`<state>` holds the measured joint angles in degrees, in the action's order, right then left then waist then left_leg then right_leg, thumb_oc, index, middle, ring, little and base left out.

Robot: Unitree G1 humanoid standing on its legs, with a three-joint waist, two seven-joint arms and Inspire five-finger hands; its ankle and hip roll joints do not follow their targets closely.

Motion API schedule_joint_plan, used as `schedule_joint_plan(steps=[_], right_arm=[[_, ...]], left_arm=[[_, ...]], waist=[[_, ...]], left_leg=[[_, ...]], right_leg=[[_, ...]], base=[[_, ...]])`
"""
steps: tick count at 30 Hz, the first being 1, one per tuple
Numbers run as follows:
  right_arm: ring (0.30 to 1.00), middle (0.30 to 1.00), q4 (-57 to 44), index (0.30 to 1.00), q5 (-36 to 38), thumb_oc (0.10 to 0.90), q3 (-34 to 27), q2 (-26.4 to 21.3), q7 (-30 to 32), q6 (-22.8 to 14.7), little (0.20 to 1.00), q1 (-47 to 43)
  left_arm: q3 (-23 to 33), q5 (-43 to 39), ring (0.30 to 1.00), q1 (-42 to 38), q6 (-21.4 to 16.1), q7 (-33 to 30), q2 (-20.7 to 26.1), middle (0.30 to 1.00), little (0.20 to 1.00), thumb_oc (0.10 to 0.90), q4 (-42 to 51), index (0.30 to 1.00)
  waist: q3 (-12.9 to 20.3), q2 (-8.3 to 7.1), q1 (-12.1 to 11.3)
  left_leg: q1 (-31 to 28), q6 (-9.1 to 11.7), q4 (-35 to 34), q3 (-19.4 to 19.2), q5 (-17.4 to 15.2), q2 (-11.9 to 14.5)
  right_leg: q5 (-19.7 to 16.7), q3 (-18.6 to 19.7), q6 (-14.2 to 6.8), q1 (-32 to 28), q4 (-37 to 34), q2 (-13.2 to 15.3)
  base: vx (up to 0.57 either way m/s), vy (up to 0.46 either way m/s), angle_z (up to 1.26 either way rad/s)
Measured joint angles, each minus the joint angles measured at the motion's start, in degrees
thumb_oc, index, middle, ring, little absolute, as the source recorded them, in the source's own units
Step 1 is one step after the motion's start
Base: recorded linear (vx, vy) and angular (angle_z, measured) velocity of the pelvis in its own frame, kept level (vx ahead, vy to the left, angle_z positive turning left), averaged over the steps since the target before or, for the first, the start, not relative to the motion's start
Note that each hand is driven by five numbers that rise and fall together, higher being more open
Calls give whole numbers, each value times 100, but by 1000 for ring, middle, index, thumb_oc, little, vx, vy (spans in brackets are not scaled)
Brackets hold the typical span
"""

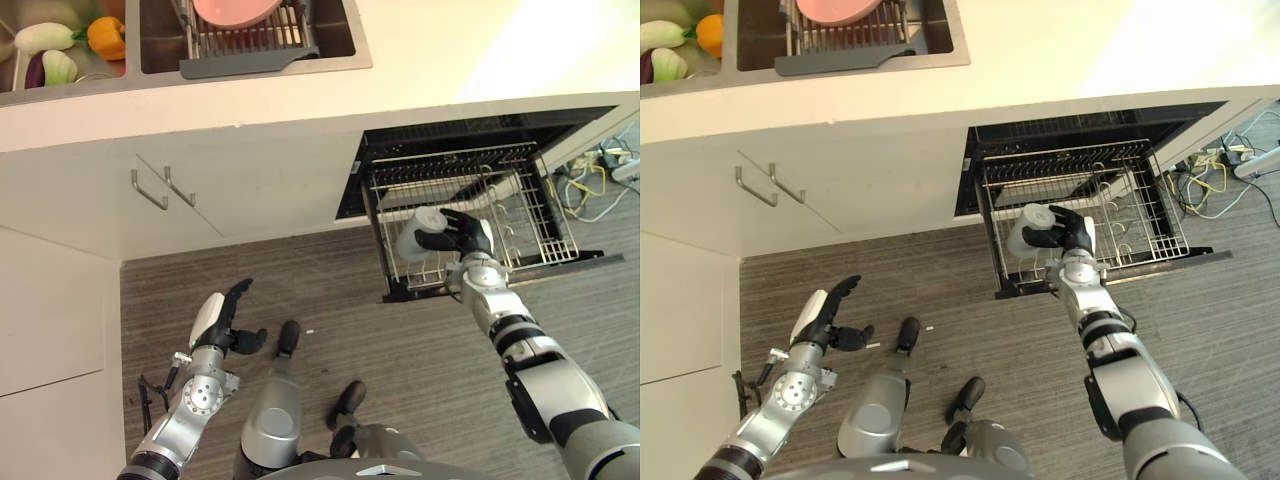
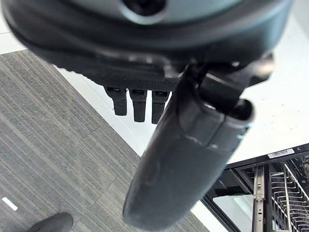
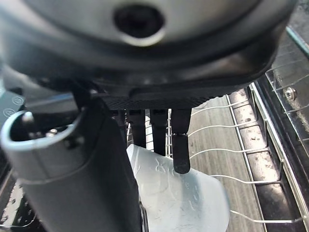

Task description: Place the dishes in the dishwasher.

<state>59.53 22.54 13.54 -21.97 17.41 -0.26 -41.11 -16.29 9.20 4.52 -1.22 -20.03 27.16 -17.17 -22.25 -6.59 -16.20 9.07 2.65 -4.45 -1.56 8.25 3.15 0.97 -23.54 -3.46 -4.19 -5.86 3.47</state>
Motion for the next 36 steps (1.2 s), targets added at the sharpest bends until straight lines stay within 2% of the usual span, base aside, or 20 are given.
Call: schedule_joint_plan(steps=[4, 5, 12, 16, 18, 19, 20, 21, 22, 23, 25, 26, 27, 29, 31, 32, 34, 35, 36], right_arm=[[900, 900, 293, 900, -8, 800, -32, -22, -60, 44, 900, -338], [900, 900, 392, 900, -67, 800, 139, -30, -66, 151, 900, -543], [900, 900, -2, 900, -234, 800, 168, -47, -232, 140, 900, -601], [900, 900, -626, 900, -232, 800, 164, -93, -344, 147, 900, -362], [900, 900, -1581, 900, -298, 800, 141, -173, -351, 213, 900, 48], [900, 900, -3413, 900, -543, 800, 43, -391, -304, 195, 900, 1087], [900, 900, -3413, 900, -543, 800, 43, -391, -304, 195, 900, 1087], [900, 900, -4684, 900, -676, 800, -224, -331, -424, -21, 900, 1996], [900, 900, -5509, 900, -683, 800, -333, -203, -519, -232, 900, 2669], [900, 900, -5566, 900, -661, 800, -394, -165, -604, -254, 900, 2771], [900, 900, -6069, 900, -474, 800, -1065, 281, -681, -315, 900, 3533], [900, 900, -6365, 900, -269, 800, -1118, 439, -729, -410, 900, 3892], [900, 900, -6365, 900, -269, 800, -1118, 439, -729, -410, 900, 3892], [900, 900, -6452, 900, -131, 800, -1042, 307, -921, -548, 900, 3992], [900, 900, -6827, 900, 85, 800, -1057, 226, -1052, -597, 900, 4208], [900, 900, -6980, 900, 188, 800, -1000, 248, -1155, -747, 900, 4258], [900, 900, -7042, 900, 411, 800, -886, 296, -1308, -987, 900, 4137], [900, 900, -7137, 900, 473, 800, -872, 295, -1314, -992, 900, 4098], [900, 900, -7183, 900, 583, 800, -836, 289, -1341, -1129, 900, 3840]], left_arm=[[-3, -22, 900, -227, 2, 20, 1, 900, 900, 800, -110, 900], [2, -55, 900, -274, 3, 20, 4, 900, 900, 800, -115, 900], [-22, -75, 900, -406, 3, 71, -5, 900, 900, 800, -245, 900], [-25, -68, 900, -479, 15, 185, -96, 900, 900, 800, -846, 900], [12, -76, 900, -449, 13, 221, -319, 900, 900, 800, -1330, 900], [398, -180, 900, -427, 5, 256, -739, 900, 900, 800, -1908, 900], [398, -180, 900, -427, 5, 256, -739, 900, 900, 800, -1908, 900], [793, -486, 900, -342, 65, 277, -1130, 900, 900, 800, -2399, 900], [1111, -803, 900, -228, 187, 297, -1456, 900, 900, 800, -2891, 900], [1154, -1019, 900, -126, 220, 360, -1450, 900, 900, 800, -3208, 900], [1637, -1439, 900, -439, 185, 425, -1714, 900, 900, 800, -4539, 900], [1752, -1553, 900, -426, 269, 433, -1784, 900, 900, 800, -5042, 900], [1752, -1553, 900, -426, 269, 433, -1784, 900, 900, 800, -5042, 900], [1696, -1478, 900, -209, 433, 482, -1710, 900, 900, 800, -5423, 900], [1742, -1305, 900, -176, 442, 668, -1722, 900, 900, 800, -5763, 900], [1739, -1301, 900, -118, 458, 726, -1762, 900, 900, 800, -5811, 900], [1832, -1333, 900, -77, 488, 891, -1826, 900, 900, 800, -5756, 900], [1956, -1345, 900, -84, 489, 938, -1851, 900, 900, 800, -5704, 900], [1861, -1371, 900, -117, 475, 971, -1848, 900, 900, 800, -5588, 900]], waist=[[-18, -38, 17], [-18, -38, 71], [-13, -28, 153], [10, 19, 298], [37, 66, 399], [77, 147, 423], [77, 147, 423], [101, 194, 492], [149, 247, 667], [187, 244, 795], [457, 376, 822], [628, 443, 915], [628, 443, 915], [741, 482, 1163], [853, 541, 1177], [916, 565, 1188], [969, 617, 1046], [1011, 636, 988], [1031, 684, 893]], left_leg=[[-12, -1, 5, -27, 1, -4], [-31, -4, 5, -66, 3, -5], [-153, -7, -5, -105, 5, -17], [-267, -8, -28, -132, 2, -46], [-323, -15, -46, -187, -18, -37], [-366, -32, -61, -226, -25, -62], [-366, -32, -61, -226, -25, -62], [-444, -43, -61, -268, -39, -90], [-554, -71, -64, -276, -69, -117], [-597, -26, -62, -324, -122, -98], [-594, -12, -66, -365, -199, -107], [-593, -10, -75, -425, -226, -121], [-593, -10, -75, -425, -226, -121], [-596, -25, -96, -480, -236, -123], [-587, -22, -91, -474, -239, -131], [-586, -24, -75, -472, -239, -139], [-558, -42, -69, -392, -210, -164], [-487, 1, -61, -289, -217, -176], [-261, 83, -22, -46, -90, -266]], right_leg=[[0, 16, 0, -6, -1, 17], [-1, 53, 0, -3, 0, 28], [-4, 88, -2, -98, 0, 53], [-3, 107, -3, -196, -2, 84], [-5, 166, -7, -218, -2, 86], [-9, 196, -13, -233, 0, 115], [-9, 196, -13, -233, 0, 115], [-6, 207, -17, -303, 0, 149], [5, 162, -32, -437, 0, 168], [30, 198, -53, -459, 1, 166], [74, 183, -57, -472, 1, 182], [83, 195, -70, -470, 0, 206], [83, 195, -70, -470, 0, 206], [82, 246, -75, -461, 0, 223], [89, 228, -85, -459, 1, 229], [99, 224, -97, -458, 1, 235], [128, 141, -116, -490, 2, 218], [148, 28, -112, -477, 1, 205], [185, -329, -113, -460, 4, 163]], base=[[-29, 44, -5], [-14, 23, -14], [-15, 31, -3], [0, 42, -2], [29, 64, -11], [33, 46, -12], [18, 30, -9], [32, 28, 1], [44, 36, -6], [80, 56, -1], [31, 42, -2], [0, 0, 0], [20, 18, -13], [39, 0, -10], [0, 0, 0], [1, -39, 5], [-18, -64, 21], [-43, -64, 89], [-90, 9, 134]])
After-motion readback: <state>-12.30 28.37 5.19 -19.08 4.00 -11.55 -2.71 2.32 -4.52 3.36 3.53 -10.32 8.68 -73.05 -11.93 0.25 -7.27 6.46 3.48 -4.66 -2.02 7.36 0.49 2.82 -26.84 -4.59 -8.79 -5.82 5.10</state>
